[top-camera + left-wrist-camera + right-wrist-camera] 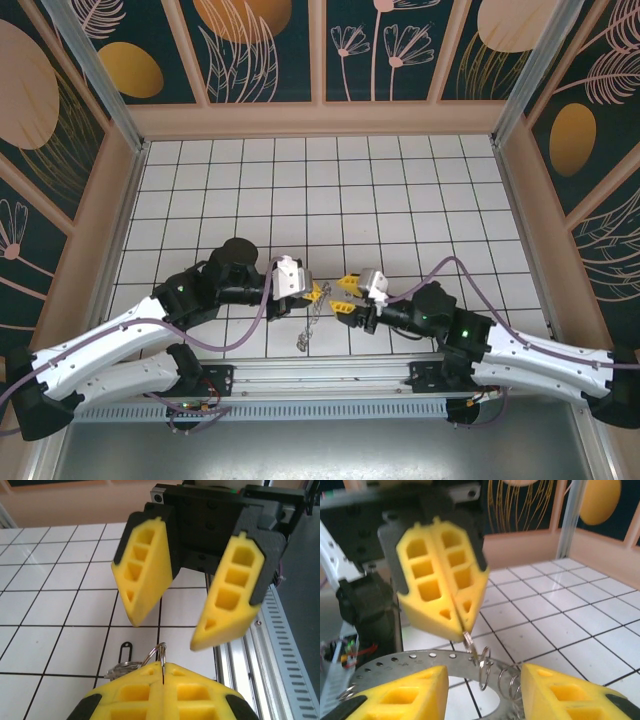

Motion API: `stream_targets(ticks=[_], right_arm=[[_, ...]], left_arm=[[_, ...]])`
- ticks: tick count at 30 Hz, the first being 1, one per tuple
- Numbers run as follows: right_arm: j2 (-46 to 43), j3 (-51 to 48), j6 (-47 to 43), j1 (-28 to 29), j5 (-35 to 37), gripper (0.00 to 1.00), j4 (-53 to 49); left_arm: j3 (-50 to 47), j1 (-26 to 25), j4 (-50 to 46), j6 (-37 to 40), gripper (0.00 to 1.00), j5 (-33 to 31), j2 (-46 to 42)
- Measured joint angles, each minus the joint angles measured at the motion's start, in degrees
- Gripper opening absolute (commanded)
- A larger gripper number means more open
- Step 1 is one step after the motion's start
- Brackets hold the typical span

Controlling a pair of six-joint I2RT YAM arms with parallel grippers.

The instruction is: Put the keys on the keyring

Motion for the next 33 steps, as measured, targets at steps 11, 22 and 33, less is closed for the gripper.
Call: stream_targets(ticks=[11,22,33], right_arm=[[3.5,2.6,-4.0,3.8,5.0,0.41,-4.7],[5.2,3.2,-6.0,4.3,6.5,0.26,-6.0],[7.9,3.2,-6.4,4.3,4.8,0.29,-5.9]], left_arm=[[3.4,0.0,-7.0,2.7,0.0,-1.0,3.5],[4.1,0.0,-11.6,4.2,0.0,-0.6,6.0],[4.9,0.0,-12.1,5.1,0.0,0.5,6.8]])
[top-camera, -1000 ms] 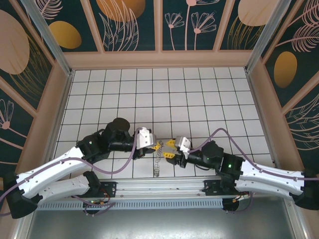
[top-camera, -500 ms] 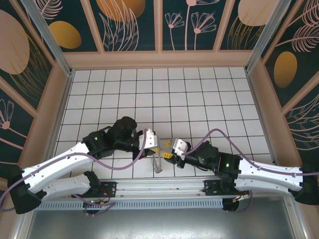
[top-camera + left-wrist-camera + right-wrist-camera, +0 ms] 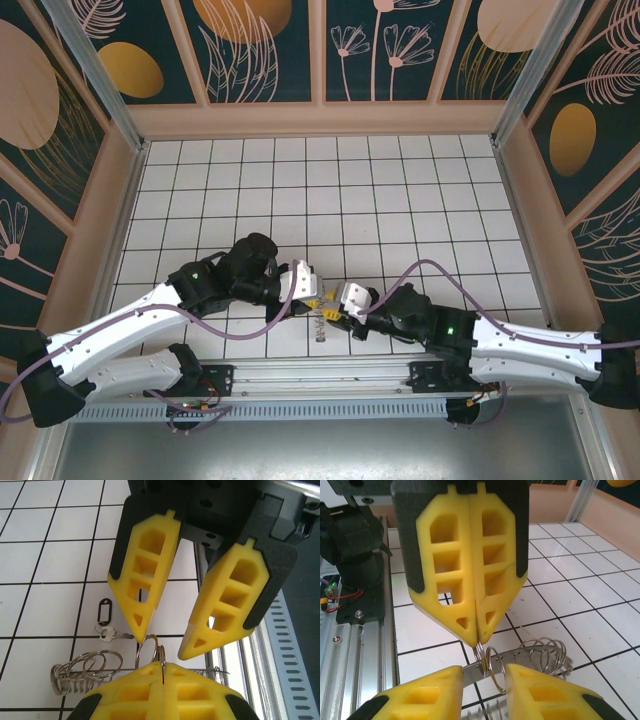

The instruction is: Put the keys on the keyring

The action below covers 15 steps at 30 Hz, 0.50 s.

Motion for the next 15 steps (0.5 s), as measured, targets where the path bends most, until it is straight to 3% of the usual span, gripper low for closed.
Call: stream_targets(ticks=[11,15], right_arm=[[1.6,0.0,-1.1,0.0,-1.1,0.23,1.9],[2.9,0.0,-1.4,0.0,-1.4,0.09,3.0]], left_arm=[[0.0,0.0,-0.4,0.2,0.0,0.6,0.3],[0.0,0.0,-0.5,0.2,0.0,0.9,0.3]])
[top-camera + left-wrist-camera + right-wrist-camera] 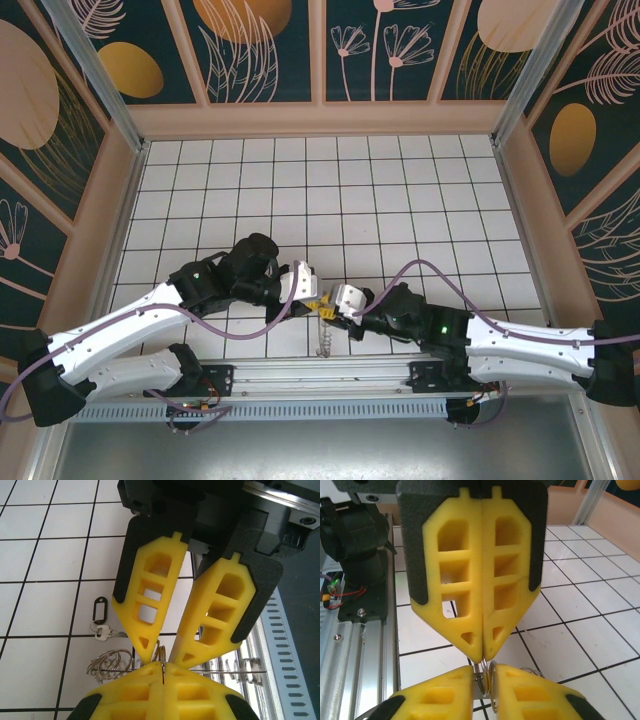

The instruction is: Put the keys on the keyring

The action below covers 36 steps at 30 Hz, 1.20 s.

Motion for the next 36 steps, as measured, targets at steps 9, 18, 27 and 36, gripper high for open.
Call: stream_targets(ticks=[9,18,27,36], right_arm=[[-0.5,-0.1,-0.5,0.0,-0.1,0.0,0.7],[-12.9,-6.9,1.9,0.0,-3.7,0.0,10.8],[-13.4,-9.7,4.1,-0.4,-7.1,0.0,19.7],[-12.5,-11.2,5.7,-1.0,-7.4,0.0,24.9]], left_arm=[[-1.5,0.1,1.8,-0.2,0.09,0.0,-1.6],[-13.4,0.0,20.2,-8.3,0.36,3.3,-14.9],[-14.6,0.0,31.2,-14.0,0.24,7.5,-11.9],[-14.6,0.0,33.9,-15.3,0.11,9.5,-11.6]])
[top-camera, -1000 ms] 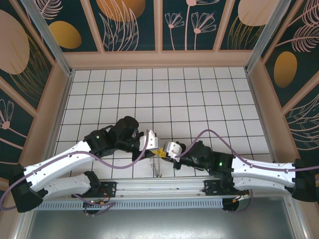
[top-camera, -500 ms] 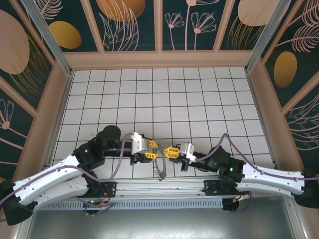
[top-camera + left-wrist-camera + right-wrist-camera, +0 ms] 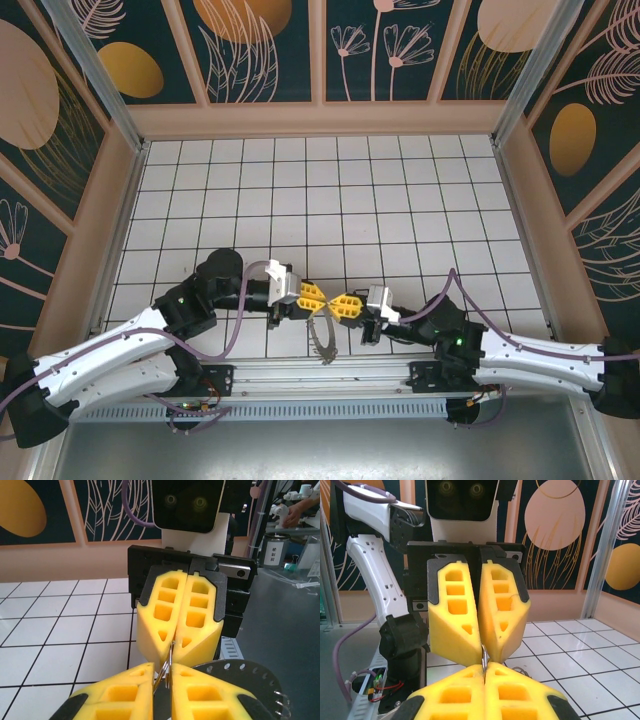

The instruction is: Put the keys on the keyring

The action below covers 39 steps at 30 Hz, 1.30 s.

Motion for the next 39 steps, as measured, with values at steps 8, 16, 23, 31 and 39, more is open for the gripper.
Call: stream_targets(ticks=[8,16,23,31,39], right_arm=[[0.7,-0.9,1.2,-0.9,-0.6,0.0,3.2],[0.7,-1.8,1.4,-1.4,-0.5,0.0,3.6],[0.7,-1.9,1.4,-1.7,-0.6,0.0,3.6],[0.3,-1.9,4.2,-2.3,1.2,0.48,2.6],[-6.0,2.0,11.2,-2.4,9.4,0.64,-12.6]], left_arm=[[0.0,0.0,0.9,0.0,0.11,-0.1,0.2],[0.0,0.1,1.1,0.0,0.12,0.0,1.7],[0.1,0.2,1.1,0.2,0.0,-0.1,1.9],[0.1,0.0,0.1,1.0,0.0,-1.2,1.6],[-0.2,-0.1,-4.0,1.3,0.0,-5.9,-0.7]])
